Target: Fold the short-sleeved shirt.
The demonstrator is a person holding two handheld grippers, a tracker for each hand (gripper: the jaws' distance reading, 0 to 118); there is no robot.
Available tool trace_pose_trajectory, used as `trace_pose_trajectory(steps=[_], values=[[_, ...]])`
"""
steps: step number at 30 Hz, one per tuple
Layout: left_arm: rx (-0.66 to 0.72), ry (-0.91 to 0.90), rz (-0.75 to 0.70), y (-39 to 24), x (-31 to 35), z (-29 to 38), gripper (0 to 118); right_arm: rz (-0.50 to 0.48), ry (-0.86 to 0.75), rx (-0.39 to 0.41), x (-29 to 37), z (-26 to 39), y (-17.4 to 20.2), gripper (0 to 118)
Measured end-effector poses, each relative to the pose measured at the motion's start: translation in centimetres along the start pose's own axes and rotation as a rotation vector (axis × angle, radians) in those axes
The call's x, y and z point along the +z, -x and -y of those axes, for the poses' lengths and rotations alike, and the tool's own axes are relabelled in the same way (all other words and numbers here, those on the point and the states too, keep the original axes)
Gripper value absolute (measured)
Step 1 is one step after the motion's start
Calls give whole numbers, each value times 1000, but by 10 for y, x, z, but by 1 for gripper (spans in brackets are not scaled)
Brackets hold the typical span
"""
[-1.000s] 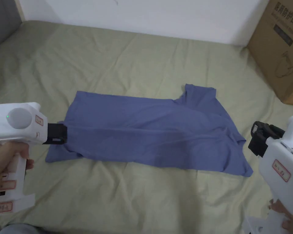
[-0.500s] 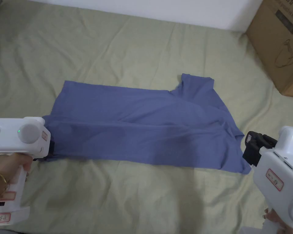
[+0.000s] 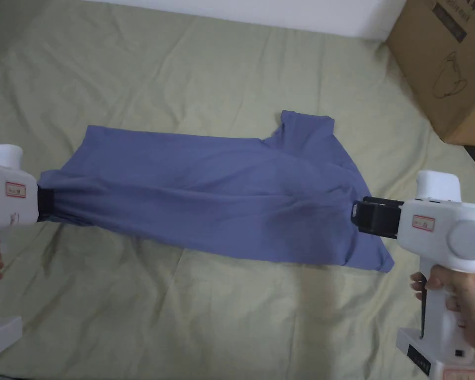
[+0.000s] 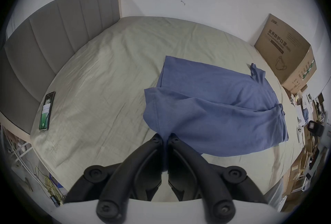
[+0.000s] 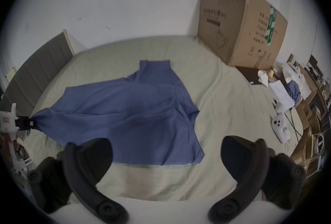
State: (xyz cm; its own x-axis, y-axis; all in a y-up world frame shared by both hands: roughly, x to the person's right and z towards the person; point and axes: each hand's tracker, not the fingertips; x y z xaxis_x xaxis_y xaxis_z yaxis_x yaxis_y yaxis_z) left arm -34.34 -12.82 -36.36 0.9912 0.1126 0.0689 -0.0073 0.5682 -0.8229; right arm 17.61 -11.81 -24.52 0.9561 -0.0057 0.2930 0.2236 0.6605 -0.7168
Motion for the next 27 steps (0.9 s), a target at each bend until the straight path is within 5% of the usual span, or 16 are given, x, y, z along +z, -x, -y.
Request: trace_pose_trajectory(steps=[8,12,15,16,19,27], values=[[11,49,-25,4,-16,11,3,138,332,-55,-90,13,-25,115],[41,63,-34,7,-24,17,3,158,404,-116,-123,29,-41,106],[47,79,-47,7,-31,18,3,71,381,-220,-121,36,-47,71],[43,85,-58,7,-33,18,3,99,381,-200,-114,34,-45,63],[29,111,-68,6,-36,14,3,-34,388,-228,-99,19,-54,7],[56,18,-8,19,18,1,3,-77,230,-158,-4,-10,-59,7]])
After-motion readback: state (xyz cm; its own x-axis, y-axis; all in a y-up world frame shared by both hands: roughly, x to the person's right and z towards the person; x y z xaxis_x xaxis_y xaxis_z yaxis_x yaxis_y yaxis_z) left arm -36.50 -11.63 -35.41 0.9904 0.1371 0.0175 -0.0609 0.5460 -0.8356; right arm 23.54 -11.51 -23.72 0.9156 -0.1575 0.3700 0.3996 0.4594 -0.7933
